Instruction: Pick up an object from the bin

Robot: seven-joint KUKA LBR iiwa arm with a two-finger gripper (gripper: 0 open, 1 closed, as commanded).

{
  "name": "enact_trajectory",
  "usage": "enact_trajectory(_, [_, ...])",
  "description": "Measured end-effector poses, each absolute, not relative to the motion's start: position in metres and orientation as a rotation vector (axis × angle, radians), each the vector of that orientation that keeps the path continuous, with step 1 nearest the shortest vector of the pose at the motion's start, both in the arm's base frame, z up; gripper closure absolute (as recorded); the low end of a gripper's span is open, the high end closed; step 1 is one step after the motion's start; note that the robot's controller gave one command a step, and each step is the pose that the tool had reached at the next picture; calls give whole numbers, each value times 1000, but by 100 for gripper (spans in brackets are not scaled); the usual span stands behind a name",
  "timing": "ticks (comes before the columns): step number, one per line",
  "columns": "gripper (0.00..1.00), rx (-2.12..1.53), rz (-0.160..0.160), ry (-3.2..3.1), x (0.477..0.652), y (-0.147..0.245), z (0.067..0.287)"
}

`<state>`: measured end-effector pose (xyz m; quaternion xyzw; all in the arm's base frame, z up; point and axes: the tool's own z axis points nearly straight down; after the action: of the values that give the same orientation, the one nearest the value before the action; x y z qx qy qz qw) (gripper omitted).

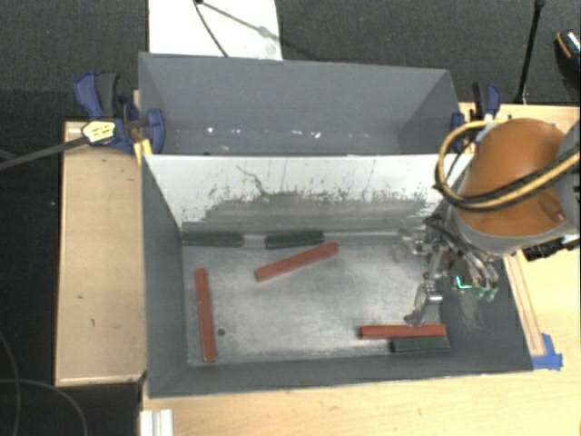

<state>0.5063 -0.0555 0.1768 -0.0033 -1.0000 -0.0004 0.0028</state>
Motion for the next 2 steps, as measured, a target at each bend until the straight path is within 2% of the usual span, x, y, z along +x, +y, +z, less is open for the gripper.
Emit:
enact_trajectory(1, [0,425,4,-3131,483,-118,71])
enact_trajectory(2, [0,705,-1,-3068,485,-68,101])
